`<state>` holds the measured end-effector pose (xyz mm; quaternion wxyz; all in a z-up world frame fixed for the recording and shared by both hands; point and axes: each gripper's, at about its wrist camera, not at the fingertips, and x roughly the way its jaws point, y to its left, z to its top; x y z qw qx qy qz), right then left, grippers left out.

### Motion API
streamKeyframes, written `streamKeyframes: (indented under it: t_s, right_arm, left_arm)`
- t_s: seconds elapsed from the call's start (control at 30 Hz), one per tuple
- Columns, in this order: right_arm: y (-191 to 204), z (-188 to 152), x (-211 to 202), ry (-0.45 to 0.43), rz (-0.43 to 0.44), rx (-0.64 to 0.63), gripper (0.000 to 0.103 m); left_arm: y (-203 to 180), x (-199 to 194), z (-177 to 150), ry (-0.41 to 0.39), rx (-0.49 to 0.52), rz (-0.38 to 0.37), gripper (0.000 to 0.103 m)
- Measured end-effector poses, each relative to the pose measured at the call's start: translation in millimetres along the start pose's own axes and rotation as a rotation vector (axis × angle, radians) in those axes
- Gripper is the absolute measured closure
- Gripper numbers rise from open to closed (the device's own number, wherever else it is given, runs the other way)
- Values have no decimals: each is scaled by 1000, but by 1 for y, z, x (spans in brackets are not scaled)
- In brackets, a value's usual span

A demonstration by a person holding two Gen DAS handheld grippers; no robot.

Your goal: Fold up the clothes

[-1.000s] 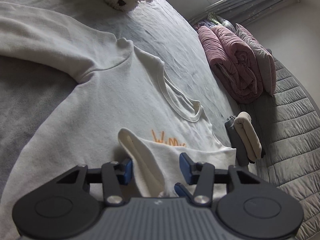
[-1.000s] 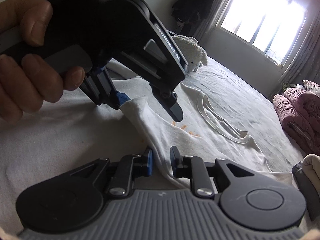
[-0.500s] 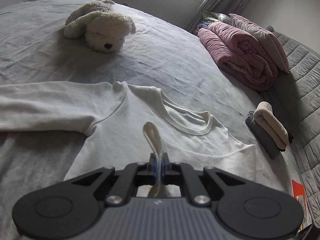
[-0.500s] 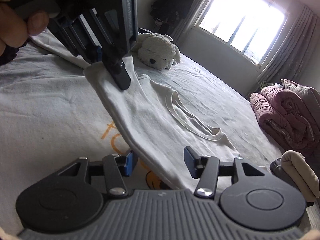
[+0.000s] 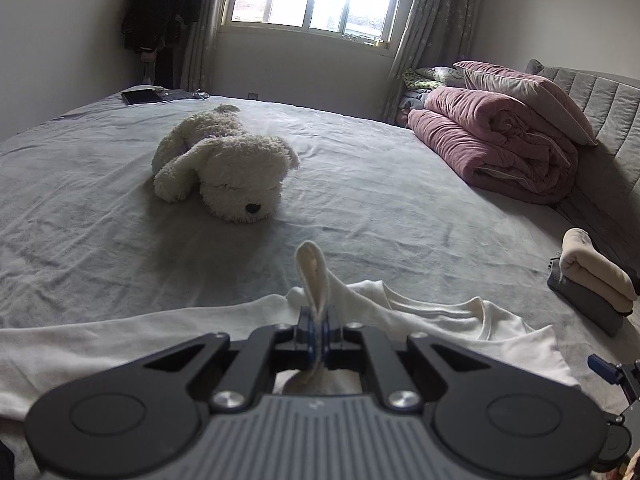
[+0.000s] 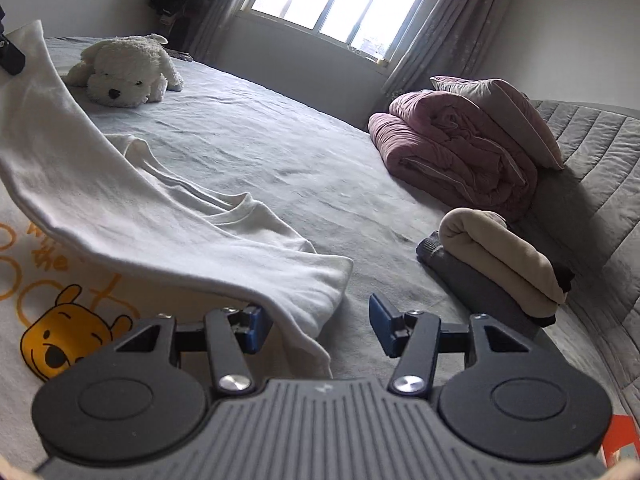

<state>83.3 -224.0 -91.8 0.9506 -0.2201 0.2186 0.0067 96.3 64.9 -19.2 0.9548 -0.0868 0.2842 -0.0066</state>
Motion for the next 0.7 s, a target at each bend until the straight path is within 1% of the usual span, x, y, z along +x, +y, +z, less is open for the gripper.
streamKeyframes:
  t_s: [0.1, 0.2, 0.4, 0.5, 0.7]
  right_arm:
    - [-2, -6, -1, 21, -20, -16, 48]
    - [-2, -10, -1, 53, -26, -34, 48]
    - [2, -18, -3, 65, -57, -136, 49]
    - [6, -22, -3, 61, -72, -186, 49]
    - [5, -22, -5, 63, -63, -203, 50]
  left_arm:
    - [15, 14, -5, 11, -26, 0, 99]
    - [29, 28, -12, 45, -71, -15, 99]
    - [47, 48, -25, 64, -129, -55, 98]
    - [50, 55, -31, 83, -133, -46, 98]
    - [50, 53, -35, 57, -91, -37, 96]
